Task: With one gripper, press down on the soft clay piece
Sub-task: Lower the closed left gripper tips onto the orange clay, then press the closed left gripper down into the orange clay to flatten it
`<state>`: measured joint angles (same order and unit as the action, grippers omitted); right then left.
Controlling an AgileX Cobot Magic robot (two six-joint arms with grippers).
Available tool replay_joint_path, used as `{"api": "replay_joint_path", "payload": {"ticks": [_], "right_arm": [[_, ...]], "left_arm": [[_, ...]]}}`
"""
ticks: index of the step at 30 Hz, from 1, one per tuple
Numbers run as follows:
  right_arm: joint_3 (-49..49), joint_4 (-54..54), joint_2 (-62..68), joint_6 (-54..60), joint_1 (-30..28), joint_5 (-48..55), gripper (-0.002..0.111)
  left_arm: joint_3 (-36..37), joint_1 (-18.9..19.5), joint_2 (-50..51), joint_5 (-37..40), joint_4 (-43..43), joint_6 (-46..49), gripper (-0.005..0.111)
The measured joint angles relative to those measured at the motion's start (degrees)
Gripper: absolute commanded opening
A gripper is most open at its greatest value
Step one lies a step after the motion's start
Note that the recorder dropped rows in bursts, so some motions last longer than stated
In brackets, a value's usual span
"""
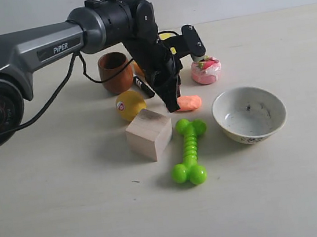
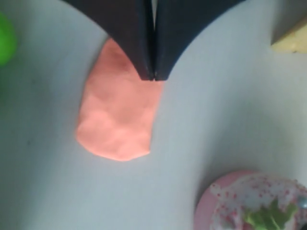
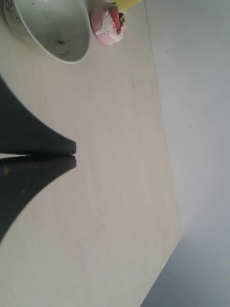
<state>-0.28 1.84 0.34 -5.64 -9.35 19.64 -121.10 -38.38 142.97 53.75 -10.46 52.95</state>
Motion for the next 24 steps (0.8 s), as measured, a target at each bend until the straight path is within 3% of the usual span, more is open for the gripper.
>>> {"api": "replay_joint_path", "payload": {"ticks": [24], "right_arm": [[0.0,0.0,0.0,0.0,0.0,0.0,0.0]], "left_arm": [[0.0,-0.5,0.1,0.2,-3.0,0.8,0.0]]}}
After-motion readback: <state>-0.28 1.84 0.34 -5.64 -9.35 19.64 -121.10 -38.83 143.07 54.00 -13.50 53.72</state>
